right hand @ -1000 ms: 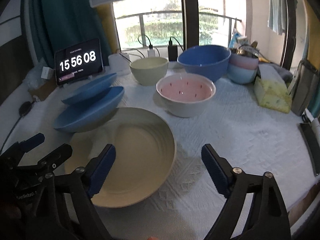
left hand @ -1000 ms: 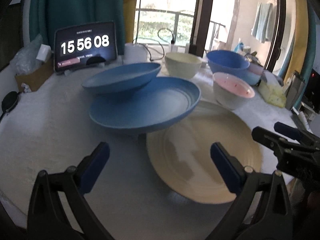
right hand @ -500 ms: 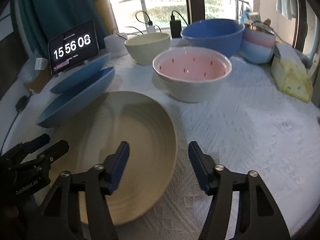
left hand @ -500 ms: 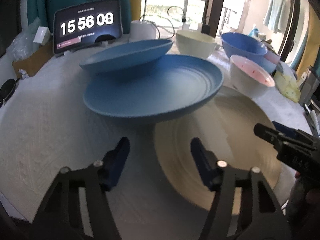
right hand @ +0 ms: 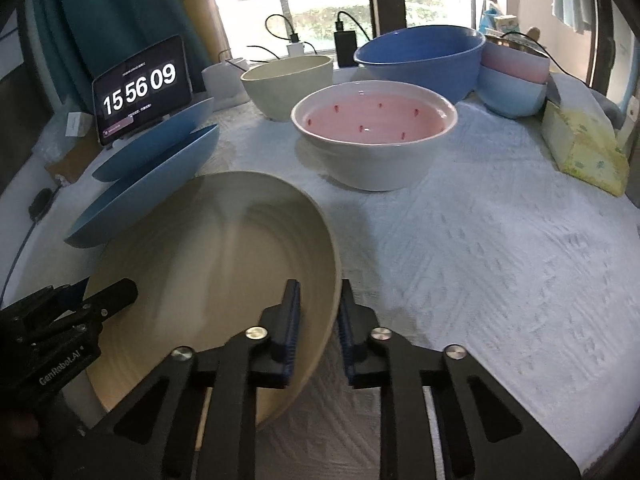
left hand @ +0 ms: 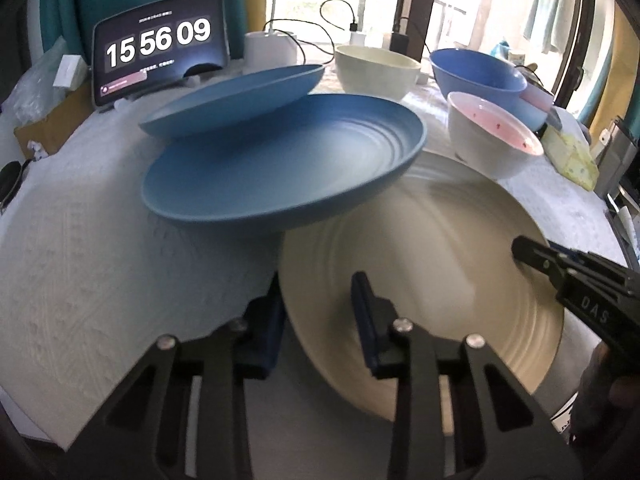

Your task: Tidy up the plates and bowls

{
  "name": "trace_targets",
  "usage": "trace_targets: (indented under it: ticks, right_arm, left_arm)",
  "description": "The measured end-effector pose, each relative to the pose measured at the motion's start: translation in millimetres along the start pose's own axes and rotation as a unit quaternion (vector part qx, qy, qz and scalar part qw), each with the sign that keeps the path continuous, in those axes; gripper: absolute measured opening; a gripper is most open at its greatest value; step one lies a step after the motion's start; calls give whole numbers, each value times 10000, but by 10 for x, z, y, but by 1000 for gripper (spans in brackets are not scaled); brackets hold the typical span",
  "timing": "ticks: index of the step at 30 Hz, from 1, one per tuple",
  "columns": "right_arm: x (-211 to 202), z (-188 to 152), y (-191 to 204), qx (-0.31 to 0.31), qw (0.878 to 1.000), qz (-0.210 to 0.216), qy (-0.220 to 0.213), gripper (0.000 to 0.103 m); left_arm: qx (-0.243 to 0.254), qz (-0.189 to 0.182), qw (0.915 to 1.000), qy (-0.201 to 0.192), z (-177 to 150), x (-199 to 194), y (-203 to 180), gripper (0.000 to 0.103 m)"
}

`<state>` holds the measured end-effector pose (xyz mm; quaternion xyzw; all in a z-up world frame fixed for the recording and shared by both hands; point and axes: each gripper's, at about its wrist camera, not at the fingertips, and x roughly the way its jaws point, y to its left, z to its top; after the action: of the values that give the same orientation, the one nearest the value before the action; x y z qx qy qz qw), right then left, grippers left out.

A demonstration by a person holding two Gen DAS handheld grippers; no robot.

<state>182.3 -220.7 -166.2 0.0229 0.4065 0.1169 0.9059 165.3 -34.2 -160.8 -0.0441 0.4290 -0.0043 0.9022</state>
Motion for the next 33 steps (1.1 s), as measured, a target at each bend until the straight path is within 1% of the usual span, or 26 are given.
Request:
trace_targets:
  ticks: [11, 19, 22, 28, 33]
  right_arm:
    - [-153, -88, -157, 200, 9996, -166, -130, 17]
    - [-219, -163, -334, 403, 9985, -328, -141, 17]
    - [-214, -175, -386, 469, 9981, -375, -110, 17]
    - [-234, -164, -422, 530, 9978, -373, -143, 18]
    - [-278, -145, -430, 573, 9971, -449, -205, 20]
  left_arm:
    - [271, -128, 9995, 16, -49, -74, -224, 33]
    - [502, -289, 9982, 146, -58, -28, -437, 33]
    - [607, -270, 9977, 146, -53, -14, -485, 33]
    - [656, -211, 9974, 205, -40, -6, -478, 35]
    - [643, -155, 9976, 215, -56, -20, -454, 35]
